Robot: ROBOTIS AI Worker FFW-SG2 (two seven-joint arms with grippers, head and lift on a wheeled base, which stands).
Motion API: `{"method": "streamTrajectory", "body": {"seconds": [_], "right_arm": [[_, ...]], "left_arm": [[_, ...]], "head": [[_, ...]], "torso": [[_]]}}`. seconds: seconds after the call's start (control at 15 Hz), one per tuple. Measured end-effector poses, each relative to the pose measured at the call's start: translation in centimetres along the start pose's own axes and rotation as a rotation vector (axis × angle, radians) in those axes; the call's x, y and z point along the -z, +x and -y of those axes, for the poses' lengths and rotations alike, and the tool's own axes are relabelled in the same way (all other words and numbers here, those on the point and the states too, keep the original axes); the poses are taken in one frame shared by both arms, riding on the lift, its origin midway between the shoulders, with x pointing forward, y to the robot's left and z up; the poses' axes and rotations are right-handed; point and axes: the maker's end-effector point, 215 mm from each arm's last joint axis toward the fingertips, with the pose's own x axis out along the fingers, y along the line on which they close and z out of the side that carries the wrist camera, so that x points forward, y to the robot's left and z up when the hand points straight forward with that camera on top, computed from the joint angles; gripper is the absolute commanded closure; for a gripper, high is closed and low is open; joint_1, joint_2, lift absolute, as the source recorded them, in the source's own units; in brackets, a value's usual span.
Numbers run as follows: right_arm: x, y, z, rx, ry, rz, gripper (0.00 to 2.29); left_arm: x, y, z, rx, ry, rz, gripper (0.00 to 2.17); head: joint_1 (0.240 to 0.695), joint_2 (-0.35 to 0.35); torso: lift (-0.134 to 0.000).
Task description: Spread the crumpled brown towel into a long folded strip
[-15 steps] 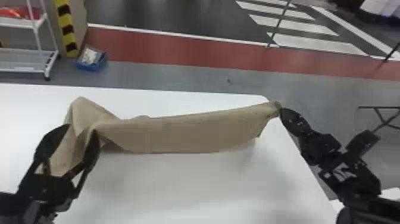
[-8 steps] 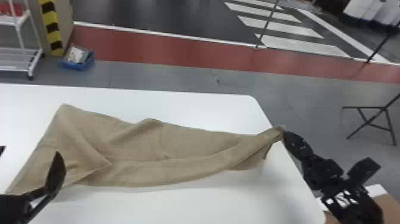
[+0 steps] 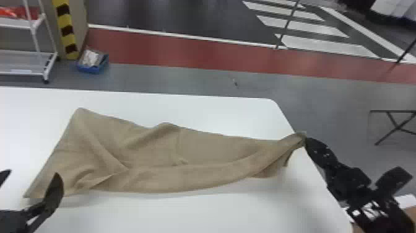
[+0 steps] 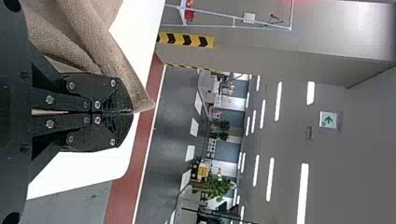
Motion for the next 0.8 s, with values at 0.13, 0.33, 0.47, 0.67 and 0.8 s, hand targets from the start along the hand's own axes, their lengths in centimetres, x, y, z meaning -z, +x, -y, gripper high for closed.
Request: {"method": "streamTrajectory", "body": {"seconds": [0.13,0.33,0.47,0.67,0.8], "right_arm": [[0.1,-0.1,0.0,0.002,-0.001,0.002,1.59],[0.1,-0.3,0.2,0.008,-0.009,0.008,1.59],[0.0,-0.3,0.1,0.008,-0.011,0.015,1.59],[0.0,-0.4,0.1,0.009,-0.013,0.017,1.59],[-0.1,-0.5,0.1,0.009,-0.015,0.022,1.59]], "left_arm": [[1.7,-0.7,-0.2,0.027,-0.035,-0.073,0.28],[1.9,-1.5,0.2,0.047,-0.058,-0.087,0.42],[2.0,-1.6,0.6,0.062,-0.062,-0.092,0.48],[3.5,-1.6,0.7,0.072,-0.05,-0.137,0.48],[4.1,-1.5,0.3,0.056,-0.042,-0.155,0.48]], "head": [[0.695,-0.28],[0.695,-0.29],[0.695,-0.292],[0.695,-0.295],[0.695,-0.291]], "torso": [[-0.124],[-0.124],[-0.124],[-0.124],[-0.124]]}}
